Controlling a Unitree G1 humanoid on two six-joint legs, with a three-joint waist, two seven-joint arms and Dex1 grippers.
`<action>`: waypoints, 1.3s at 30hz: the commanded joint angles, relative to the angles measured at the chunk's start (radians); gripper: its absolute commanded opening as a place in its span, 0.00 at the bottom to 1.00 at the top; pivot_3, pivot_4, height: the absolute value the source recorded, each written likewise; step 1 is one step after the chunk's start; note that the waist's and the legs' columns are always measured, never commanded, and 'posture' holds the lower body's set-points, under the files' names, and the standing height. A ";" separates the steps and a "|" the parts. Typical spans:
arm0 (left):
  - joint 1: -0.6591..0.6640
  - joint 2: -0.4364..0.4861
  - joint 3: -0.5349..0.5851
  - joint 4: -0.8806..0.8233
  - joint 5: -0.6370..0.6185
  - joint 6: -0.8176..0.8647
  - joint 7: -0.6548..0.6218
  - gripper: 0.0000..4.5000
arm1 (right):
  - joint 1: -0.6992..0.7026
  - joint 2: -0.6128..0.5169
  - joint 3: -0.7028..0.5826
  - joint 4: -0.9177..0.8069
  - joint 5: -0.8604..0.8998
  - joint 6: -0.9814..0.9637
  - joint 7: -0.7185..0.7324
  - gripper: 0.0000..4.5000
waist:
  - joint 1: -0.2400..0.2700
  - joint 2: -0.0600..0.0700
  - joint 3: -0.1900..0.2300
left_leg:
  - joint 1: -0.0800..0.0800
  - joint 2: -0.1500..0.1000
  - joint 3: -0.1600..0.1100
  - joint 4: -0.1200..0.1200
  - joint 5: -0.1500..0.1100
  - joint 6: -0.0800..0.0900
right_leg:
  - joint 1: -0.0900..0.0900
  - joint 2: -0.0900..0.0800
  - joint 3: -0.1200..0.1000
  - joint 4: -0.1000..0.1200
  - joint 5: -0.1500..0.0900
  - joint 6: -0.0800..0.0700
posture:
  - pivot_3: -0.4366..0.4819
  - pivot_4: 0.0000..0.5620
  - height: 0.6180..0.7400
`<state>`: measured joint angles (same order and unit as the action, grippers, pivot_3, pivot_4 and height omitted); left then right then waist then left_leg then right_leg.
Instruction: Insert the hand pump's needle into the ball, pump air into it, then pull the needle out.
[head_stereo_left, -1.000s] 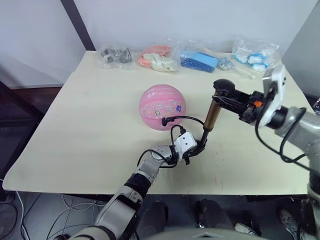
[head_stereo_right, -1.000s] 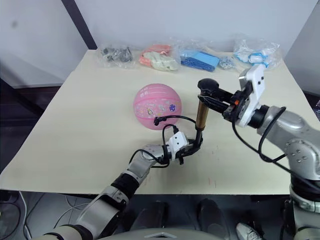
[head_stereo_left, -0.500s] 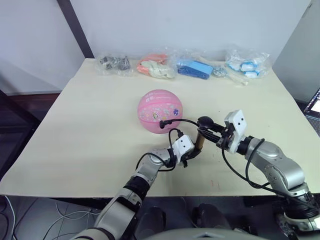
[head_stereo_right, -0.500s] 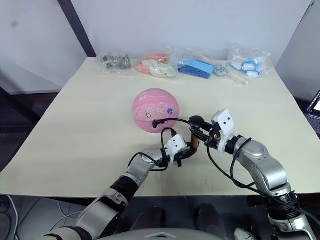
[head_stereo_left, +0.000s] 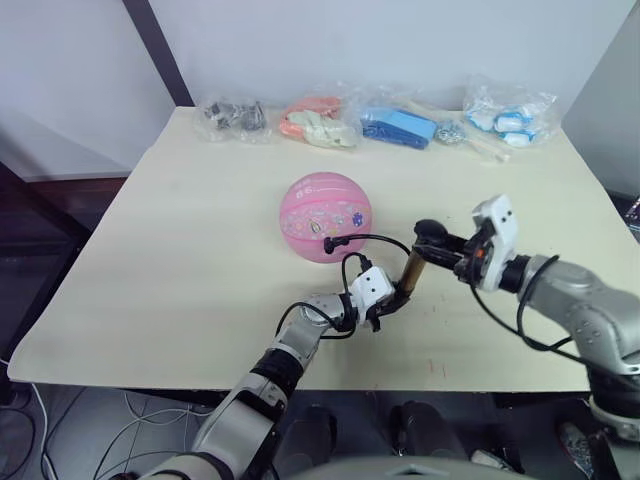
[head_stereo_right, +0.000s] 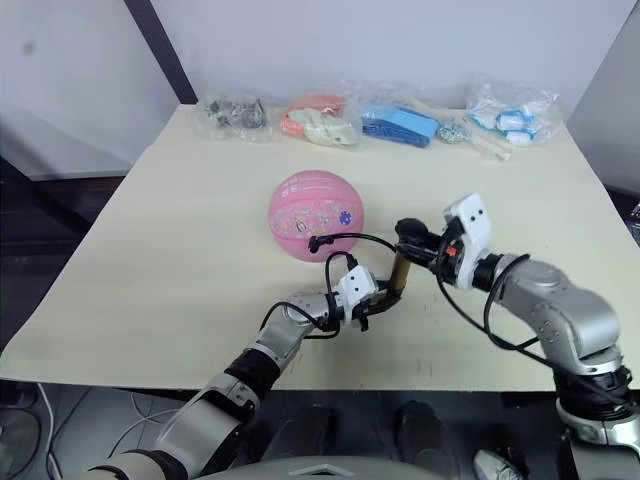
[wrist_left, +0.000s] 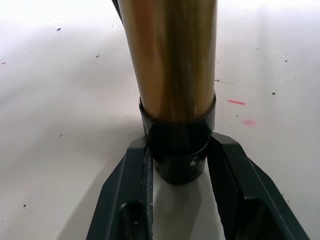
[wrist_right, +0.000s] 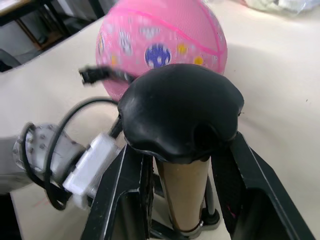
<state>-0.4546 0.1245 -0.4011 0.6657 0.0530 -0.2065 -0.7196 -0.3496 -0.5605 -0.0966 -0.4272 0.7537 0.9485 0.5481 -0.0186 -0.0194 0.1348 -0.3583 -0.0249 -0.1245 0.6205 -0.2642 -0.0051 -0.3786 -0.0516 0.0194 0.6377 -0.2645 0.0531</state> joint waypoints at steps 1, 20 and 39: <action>0.064 0.044 -0.030 0.141 0.079 0.085 0.012 0.24 | -0.090 -0.006 -0.104 -0.089 0.158 0.042 -0.005 0.24 | 0.001 0.000 0.001 | -0.001 0.000 -0.001 0.000 0.000 0.000 | 0.000 0.000 -0.001 0.000 0.000 0.000 | 0.48 0.27 1.00; 0.068 0.046 -0.034 0.144 0.082 0.078 0.010 0.24 | -0.269 -0.094 -0.251 -0.038 0.366 0.090 -0.132 0.24 | 0.003 0.001 0.014 | -0.004 0.000 -0.002 0.005 0.000 0.000 | 0.000 -0.001 -0.003 0.000 0.000 0.000 | 0.48 0.27 1.00; 0.072 0.053 -0.028 0.148 0.080 0.074 0.009 0.24 | 0.237 0.104 0.292 0.128 -0.174 -0.268 -0.027 0.24 | -0.008 -0.011 -0.011 | 0.012 0.003 0.001 -0.003 0.000 0.000 | 0.008 0.003 0.000 0.001 -0.001 -0.001 | 0.48 0.27 1.00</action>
<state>-0.4419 0.1358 -0.4008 0.6903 0.0633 -0.2139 -0.7063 -0.1850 -0.4657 0.0549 -0.4163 0.6215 0.6163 0.5076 -0.0269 -0.0309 0.1242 -0.3447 -0.0211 -0.1240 0.6165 -0.2646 -0.0052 -0.3694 -0.0484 0.0196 0.6385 -0.2662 0.0510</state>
